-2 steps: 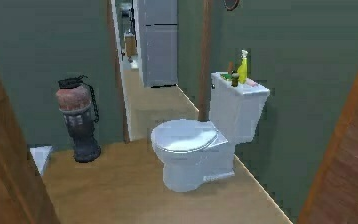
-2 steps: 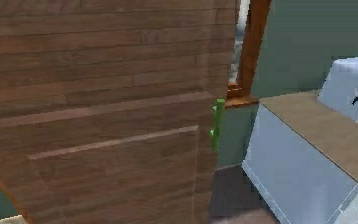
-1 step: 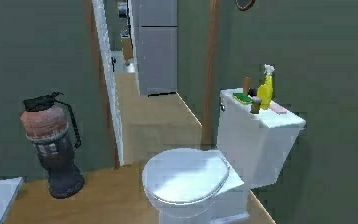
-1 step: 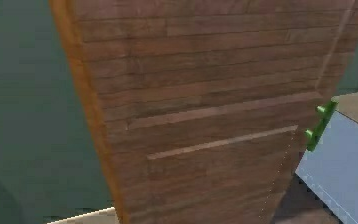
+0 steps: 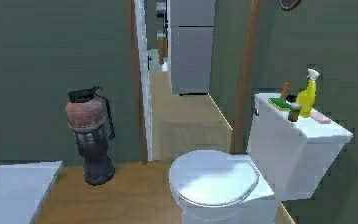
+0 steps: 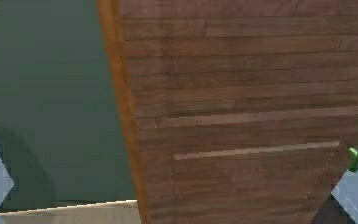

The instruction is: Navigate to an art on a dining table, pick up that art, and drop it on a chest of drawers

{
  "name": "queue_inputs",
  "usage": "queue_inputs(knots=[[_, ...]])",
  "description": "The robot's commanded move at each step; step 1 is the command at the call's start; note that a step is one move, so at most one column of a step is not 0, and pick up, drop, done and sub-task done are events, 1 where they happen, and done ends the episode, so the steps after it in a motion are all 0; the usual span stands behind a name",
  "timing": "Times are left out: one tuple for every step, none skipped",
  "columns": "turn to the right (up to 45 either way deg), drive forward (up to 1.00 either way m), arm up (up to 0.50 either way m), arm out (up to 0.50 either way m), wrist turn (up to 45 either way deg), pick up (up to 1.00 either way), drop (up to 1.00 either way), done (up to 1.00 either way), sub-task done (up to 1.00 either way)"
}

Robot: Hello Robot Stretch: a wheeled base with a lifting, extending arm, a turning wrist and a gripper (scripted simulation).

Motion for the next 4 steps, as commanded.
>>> queue_inputs(knots=[[0.0,0.3,0.0,0.0,0.0,0.0,0.0,0.0,0.0],[-45.0,0.0,0.0,0.0,0.0,0.0,0.0,0.0,0.0],[-21.0,0.0,0.0,0.0,0.0,0.0,0.0,0.0,0.0],[0.0,1.0,0.0,0.0,0.0,0.0,0.0,0.0,0.0]])
